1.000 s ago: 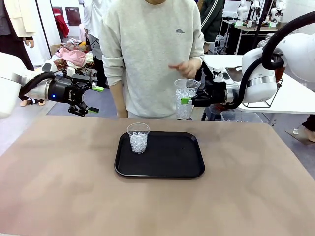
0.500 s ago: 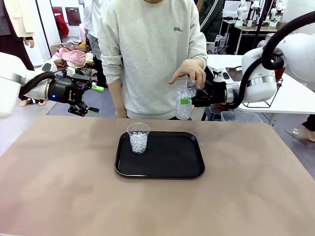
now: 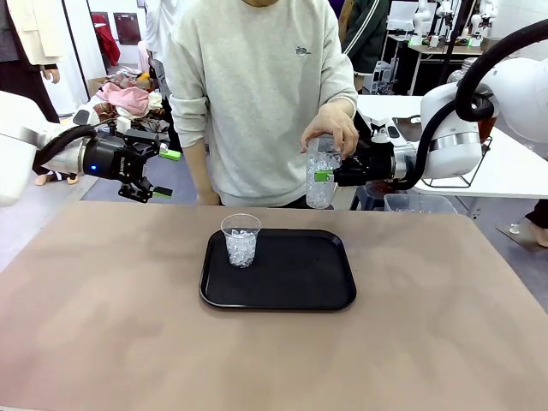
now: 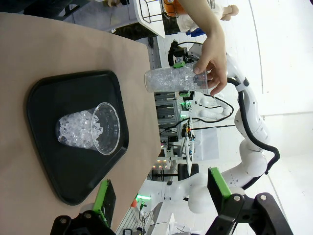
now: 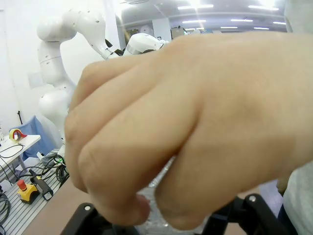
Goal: Pour the drink into the iced cup.
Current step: Open the gripper to release the iced cup you were holding.
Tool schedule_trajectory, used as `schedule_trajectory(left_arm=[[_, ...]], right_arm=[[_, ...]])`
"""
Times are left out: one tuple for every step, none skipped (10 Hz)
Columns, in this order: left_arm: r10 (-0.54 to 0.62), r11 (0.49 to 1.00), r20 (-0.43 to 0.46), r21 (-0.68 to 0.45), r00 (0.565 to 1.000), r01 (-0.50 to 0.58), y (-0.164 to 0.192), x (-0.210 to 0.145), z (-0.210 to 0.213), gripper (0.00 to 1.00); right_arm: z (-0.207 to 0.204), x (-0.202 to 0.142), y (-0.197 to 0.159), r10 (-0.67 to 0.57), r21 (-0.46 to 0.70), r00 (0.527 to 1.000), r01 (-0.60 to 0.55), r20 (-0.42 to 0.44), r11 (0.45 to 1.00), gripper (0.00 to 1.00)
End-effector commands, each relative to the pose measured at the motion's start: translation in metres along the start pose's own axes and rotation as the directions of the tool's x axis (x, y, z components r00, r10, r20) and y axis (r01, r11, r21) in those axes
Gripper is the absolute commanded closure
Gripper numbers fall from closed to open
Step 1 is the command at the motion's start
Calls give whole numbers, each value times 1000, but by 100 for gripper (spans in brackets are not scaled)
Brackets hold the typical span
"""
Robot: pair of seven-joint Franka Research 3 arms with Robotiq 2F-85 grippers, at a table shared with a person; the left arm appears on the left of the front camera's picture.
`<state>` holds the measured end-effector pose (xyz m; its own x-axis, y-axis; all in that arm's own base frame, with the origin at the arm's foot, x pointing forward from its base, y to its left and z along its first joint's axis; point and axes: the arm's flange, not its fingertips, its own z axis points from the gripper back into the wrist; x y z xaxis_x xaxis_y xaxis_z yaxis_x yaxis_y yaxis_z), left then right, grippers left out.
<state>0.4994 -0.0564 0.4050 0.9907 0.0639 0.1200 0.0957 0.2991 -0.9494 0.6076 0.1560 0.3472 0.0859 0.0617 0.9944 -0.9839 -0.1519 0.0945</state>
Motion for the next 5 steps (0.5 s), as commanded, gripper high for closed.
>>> schedule_trajectory(left_arm=[[-2,1000,4,2,1000,2,-1,0,0,0],[-2,1000,4,2,1000,2,-1,0,0,0],[-2,1000,4,2,1000,2,-1,0,0,0],[-2,1000,4,2,1000,2,-1,0,0,0],[-2,1000,4,2,1000,2,-1,0,0,0]], right_arm=[[-1,3,2,6,3,1000,-6,1,1000,31],[-1,3,2,6,3,1000,-6,1,1000,31],[-1,3,2,6,3,1000,-6,1,1000,31],[-1,3,2,6,3,1000,-6,1,1000,31],[-1,3,2,6,3,1000,-6,1,1000,31]])
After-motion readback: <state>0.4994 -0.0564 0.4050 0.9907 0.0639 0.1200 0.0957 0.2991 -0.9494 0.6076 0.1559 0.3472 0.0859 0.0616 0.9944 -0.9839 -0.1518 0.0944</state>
